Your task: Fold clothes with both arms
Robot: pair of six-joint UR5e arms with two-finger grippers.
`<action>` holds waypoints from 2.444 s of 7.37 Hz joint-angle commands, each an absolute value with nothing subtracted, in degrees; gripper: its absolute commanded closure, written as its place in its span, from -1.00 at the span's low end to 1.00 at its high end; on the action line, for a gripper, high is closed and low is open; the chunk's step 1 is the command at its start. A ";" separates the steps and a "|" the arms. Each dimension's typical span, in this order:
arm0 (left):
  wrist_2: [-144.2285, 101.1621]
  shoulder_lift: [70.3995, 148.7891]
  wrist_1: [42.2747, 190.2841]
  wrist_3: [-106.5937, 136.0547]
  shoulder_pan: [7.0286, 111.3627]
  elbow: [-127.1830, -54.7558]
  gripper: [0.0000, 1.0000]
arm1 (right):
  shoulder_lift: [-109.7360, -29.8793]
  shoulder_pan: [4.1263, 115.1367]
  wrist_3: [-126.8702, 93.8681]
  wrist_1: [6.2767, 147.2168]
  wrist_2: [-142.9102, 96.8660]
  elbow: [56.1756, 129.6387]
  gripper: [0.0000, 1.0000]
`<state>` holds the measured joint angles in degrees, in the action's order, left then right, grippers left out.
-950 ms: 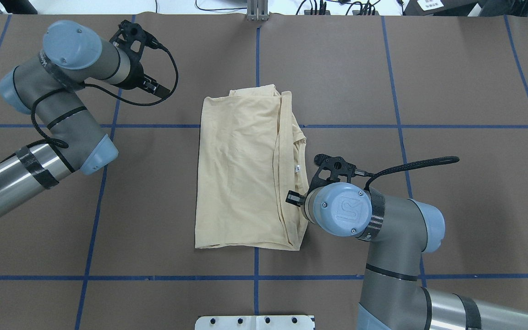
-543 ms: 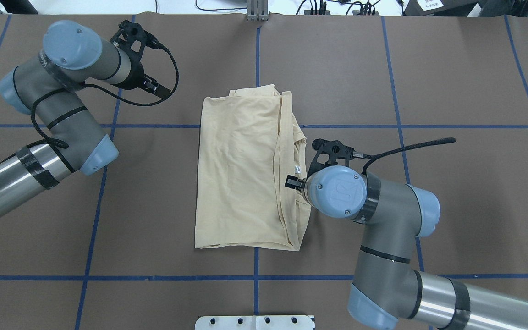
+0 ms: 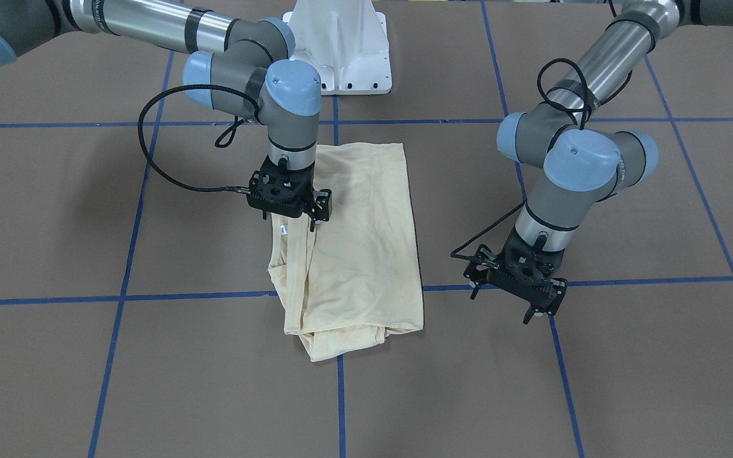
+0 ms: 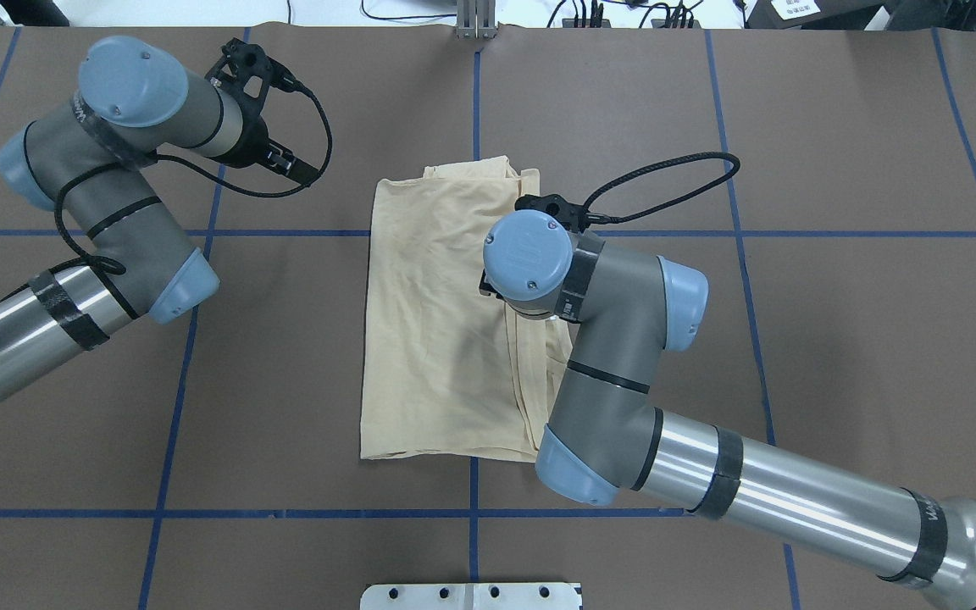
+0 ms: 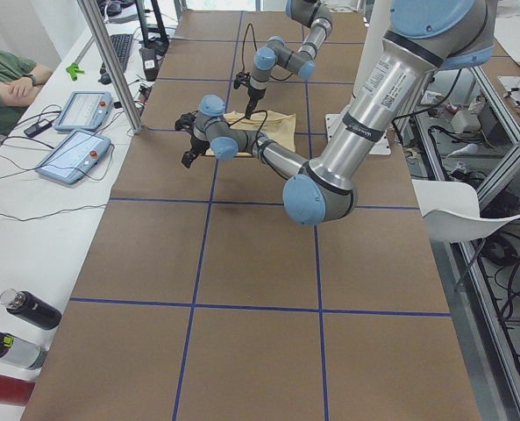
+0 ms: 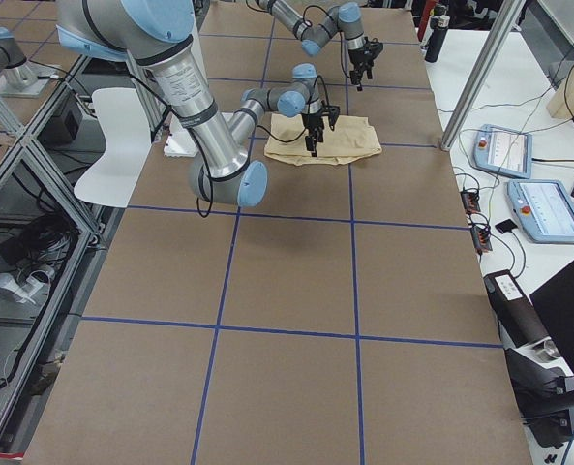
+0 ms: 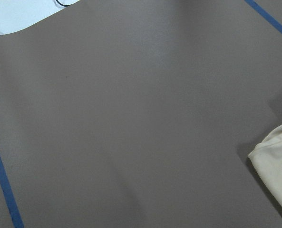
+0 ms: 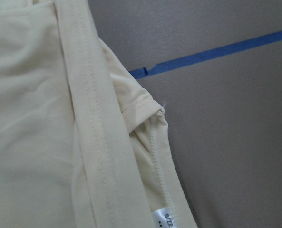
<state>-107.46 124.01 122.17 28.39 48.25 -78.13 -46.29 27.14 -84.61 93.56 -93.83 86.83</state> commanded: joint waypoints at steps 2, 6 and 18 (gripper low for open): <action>-107.58 123.93 122.17 28.39 48.25 -78.13 -1.00 | -39.47 26.81 -83.41 96.24 -94.75 79.29 -1.00; -107.58 123.93 122.17 28.30 48.25 -78.05 -1.00 | -40.25 25.93 -77.97 101.16 -94.75 79.28 -1.00; -111.42 121.66 122.08 45.62 45.72 -85.83 -1.00 | -65.89 32.96 -75.08 79.41 -98.78 103.18 -1.00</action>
